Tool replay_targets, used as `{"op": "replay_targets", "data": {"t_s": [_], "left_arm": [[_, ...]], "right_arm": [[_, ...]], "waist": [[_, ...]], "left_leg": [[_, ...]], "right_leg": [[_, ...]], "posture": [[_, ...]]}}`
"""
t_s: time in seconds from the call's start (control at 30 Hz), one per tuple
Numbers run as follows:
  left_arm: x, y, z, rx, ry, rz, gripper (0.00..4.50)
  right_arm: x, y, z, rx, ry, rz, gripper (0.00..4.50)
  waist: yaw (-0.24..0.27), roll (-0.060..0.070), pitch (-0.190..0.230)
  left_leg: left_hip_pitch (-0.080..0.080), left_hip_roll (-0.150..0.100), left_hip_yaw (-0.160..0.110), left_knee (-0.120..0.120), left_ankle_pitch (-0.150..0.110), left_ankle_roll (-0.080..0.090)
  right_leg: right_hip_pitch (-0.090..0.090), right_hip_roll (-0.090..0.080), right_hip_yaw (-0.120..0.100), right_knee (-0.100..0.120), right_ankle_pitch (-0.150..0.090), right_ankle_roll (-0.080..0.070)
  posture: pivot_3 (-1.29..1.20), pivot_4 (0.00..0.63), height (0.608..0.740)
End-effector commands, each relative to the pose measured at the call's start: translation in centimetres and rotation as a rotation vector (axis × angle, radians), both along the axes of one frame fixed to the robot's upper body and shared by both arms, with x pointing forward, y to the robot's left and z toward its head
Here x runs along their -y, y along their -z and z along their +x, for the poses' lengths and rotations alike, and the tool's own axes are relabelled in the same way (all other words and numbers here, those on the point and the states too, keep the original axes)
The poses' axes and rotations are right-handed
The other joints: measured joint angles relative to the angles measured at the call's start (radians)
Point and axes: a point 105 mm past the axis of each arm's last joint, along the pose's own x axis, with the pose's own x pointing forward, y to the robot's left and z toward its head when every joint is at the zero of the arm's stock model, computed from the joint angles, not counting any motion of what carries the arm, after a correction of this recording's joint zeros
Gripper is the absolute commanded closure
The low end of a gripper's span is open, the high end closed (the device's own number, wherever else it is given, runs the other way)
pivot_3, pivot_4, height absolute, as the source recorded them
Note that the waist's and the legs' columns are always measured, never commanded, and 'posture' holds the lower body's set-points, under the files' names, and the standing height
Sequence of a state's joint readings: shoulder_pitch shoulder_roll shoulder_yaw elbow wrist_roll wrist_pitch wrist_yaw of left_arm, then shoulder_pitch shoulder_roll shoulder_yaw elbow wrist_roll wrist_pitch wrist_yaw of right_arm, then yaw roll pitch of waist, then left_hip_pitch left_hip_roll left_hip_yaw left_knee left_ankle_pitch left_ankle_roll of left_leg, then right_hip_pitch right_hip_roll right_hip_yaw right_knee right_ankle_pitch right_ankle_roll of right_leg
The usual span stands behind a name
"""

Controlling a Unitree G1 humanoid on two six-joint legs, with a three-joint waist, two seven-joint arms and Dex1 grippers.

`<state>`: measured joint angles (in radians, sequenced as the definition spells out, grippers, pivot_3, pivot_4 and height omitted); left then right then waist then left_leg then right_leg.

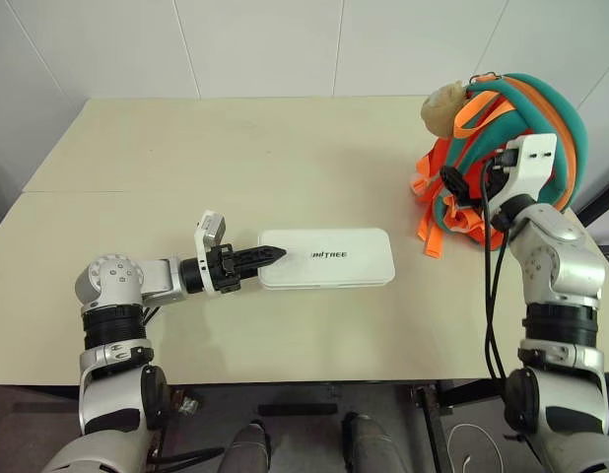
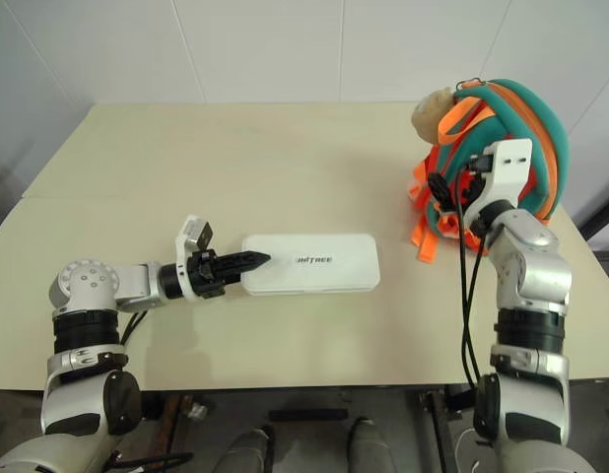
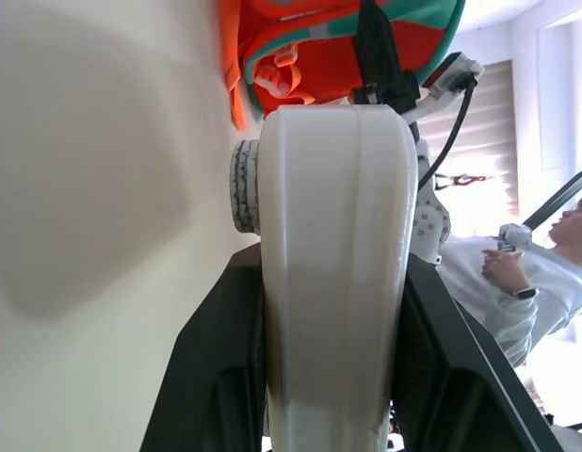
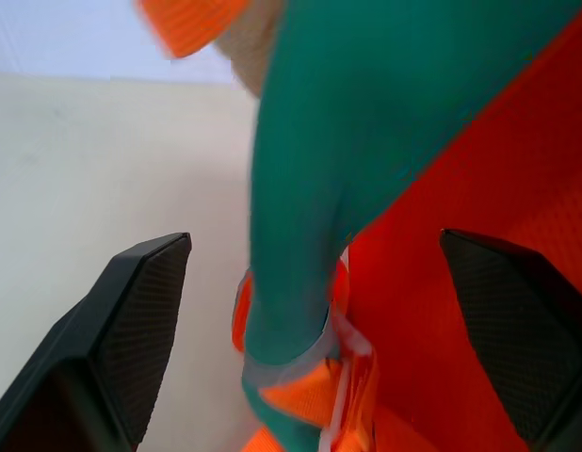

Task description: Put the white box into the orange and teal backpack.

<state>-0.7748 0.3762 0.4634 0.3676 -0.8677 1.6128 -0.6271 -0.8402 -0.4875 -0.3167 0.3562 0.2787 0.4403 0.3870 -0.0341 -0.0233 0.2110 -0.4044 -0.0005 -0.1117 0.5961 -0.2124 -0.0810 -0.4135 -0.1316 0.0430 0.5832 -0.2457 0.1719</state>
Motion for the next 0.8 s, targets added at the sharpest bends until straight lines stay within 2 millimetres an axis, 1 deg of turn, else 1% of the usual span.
{"op": "replay_targets", "data": {"t_s": [0.03, 0.07, 0.1, 0.13, 0.17, 0.2, 0.27, 0.33, 0.4, 0.47, 0.5, 0.53, 0.63, 0.7, 0.8], "left_arm": [[-0.5, -1.9, 0.4, 0.065, -0.033, -0.052, 3.22], [-0.6, -2.0, 0.5, 0.070, -0.045, -0.056, 3.22], [-0.7, -2.1, 0.6, 0.072, -0.058, -0.057, 3.22], [-0.7, -2.1, 0.7, 0.073, -0.067, -0.057, 3.22], [-1.0, -2.2, 0.8, 0.077, -0.087, -0.063, 3.22], [-1.2, -2.3, 1.0, 0.081, -0.104, -0.067, 3.22], [-1.6, -2.5, 1.2, 0.084, -0.134, -0.076, 3.22], [-2.6, -2.8, 2.1, 0.086, -0.210, -0.085, 3.22], [-3.7, -3.3, 2.8, 0.090, -0.270, -0.108, 3.22], [-4.3, -3.6, 3.1, 0.093, -0.298, -0.113, 3.22], [-4.7, -3.8, 3.3, 0.096, -0.317, -0.115, 3.22], [-5.2, -4.0, 3.6, 0.102, -0.342, -0.112, 3.22], [-6.2, -4.6, 4.2, 0.116, -0.392, -0.106, 3.22], [-7.3, -5.3, 4.9, 0.134, -0.448, -0.111, 3.22], [-8.3, -6.1, 5.4, 0.156, -0.487, -0.106, 3.22]], "right_arm": [[-0.3, -2.0, 0.7, 0.077, 0.011, 0.036, 0.41], [-0.8, -2.2, 0.9, 0.084, -0.009, 0.035, 0.61], [-1.2, -2.3, 1.1, 0.087, -0.021, 0.037, 0.99], [-1.5, -2.4, 1.2, 0.091, -0.028, 0.039, 1.25], [-1.7, -2.5, 1.3, 0.094, -0.032, 0.040, 1.65], [-1.9, -2.7, 1.4, 0.097, -0.034, 0.040, 1.88], [-2.1, -3.0, 1.4, 0.108, -0.042, 0.037, 2.56], [-2.6, -3.7, 1.2, 0.128, -0.064, 0.032, 3.27], [-3.3, -4.6, 0.8, 0.152, -0.098, 0.020, 3.86], [-3.9, -5.1, 0.5, 0.166, -0.122, 0.010, 4.41], [-4.4, -5.6, 0.2, 0.180, -0.150, 0.007, 4.49], [-5.3, -6.2, -0.3, 0.197, -0.188, 0.004, 4.49], [-6.9, -7.4, -1.4, 0.228, -0.265, -0.001, 4.49], [-8.5, -8.4, -2.7, 0.252, -0.353, -0.003, 4.49], [-10.5, -9.1, -4.6, 0.265, -0.472, -0.012, 4.49]], "waist": [[-0.001, 0.000, 0.000], [0.000, 0.000, 0.000], [0.000, 0.000, 0.000], [0.001, 0.000, 0.000], [0.001, 0.000, 0.000], [0.001, 0.000, 0.000], [0.001, 0.000, 0.000], [0.000, 0.000, 0.000], [-0.001, 0.000, 0.000], [-0.003, 0.000, 0.000], [-0.004, 0.000, 0.000], [-0.005, 0.000, 0.000], [-0.010, 0.001, 0.001], [-0.011, 0.001, 0.001], [-0.016, 0.001, 0.001]], "left_leg": [[0.000, 0.000, 0.000, 0.000, 0.000, 0.000], [0.000, 0.000, 0.000, 0.000, 0.000, 0.000], [0.000, 0.000, 0.000, -0.001, 0.000, 0.000], [0.000, 0.000, 0.000, -0.001, 0.000, 0.000], [0.000, 0.000, 0.000, -0.001, 0.000, 0.000], [0.000, 0.000, 0.000, -0.001, 0.000, 0.000], [0.000, 0.000, 0.000, -0.001, 0.000, 0.000], [0.000, 0.000, 0.000, -0.002, 0.000, 0.000], [0.000, 0.000, 0.000, -0.002, 0.000, -0.001], [0.000, 0.000, 0.000, -0.002, 0.000, -0.001], [0.000, 0.000, 0.000, -0.002, 0.000, -0.001], [0.000, 0.000, 0.000, -0.002, 0.000, -0.001], [0.000, 0.000, 0.000, -0.002, 0.000, -0.001], [0.000, 0.000, 0.000, -0.003, 0.000, -0.001], [-0.001, 0.000, 0.000, -0.004, 0.000, -0.001]], "right_leg": [[0.000, 0.000, 0.000, 0.000, 0.000, 0.000], [0.000, 0.000, 0.000, 0.000, 0.000, 0.000], [0.000, 0.000, 0.000, -0.001, 0.000, 0.000], [0.000, 0.000, 0.000, -0.001, 0.000, 0.000], [0.000, 0.000, 0.000, -0.001, 0.000, 0.001], [0.000, 0.000, 0.000, -0.001, 0.000, 0.001], [0.000, 0.000, 0.000, -0.001, 0.000, 0.001], [0.000, 0.000, 0.000, -0.001, 0.000, 0.001], [0.000, 0.000, 0.000, -0.001, 0.000, 0.001], [0.000, 0.000, 0.000, -0.001, 0.000, 0.001], [0.000, 0.000, 0.000, 0.000, 0.000, 0.001], [0.000, 0.000, 0.000, 0.000, 0.000, 0.001], [-0.001, 0.000, 0.000, 0.001, 0.000, 0.001], [-0.001, 0.000, 0.000, 0.002, 0.000, 0.001], [-0.002, 0.000, 0.000, 0.002, -0.001, 0.001]], "posture": [[0.00, 0.150, 0.740], [0.00, 0.150, 0.740], [0.00, 0.150, 0.740], [0.00, 0.150, 0.740], [0.00, 0.150, 0.740], [0.00, 0.150, 0.740], [0.00, 0.150, 0.740], [0.00, 0.150, 0.740], [0.00, 0.150, 0.740], [0.00, 0.150, 0.740], [0.00, 0.150, 0.740], [0.00, 0.150, 0.740], [0.00, 0.150, 0.740], [0.00, 0.150, 0.740], [0.00, 0.150, 0.740]]}}
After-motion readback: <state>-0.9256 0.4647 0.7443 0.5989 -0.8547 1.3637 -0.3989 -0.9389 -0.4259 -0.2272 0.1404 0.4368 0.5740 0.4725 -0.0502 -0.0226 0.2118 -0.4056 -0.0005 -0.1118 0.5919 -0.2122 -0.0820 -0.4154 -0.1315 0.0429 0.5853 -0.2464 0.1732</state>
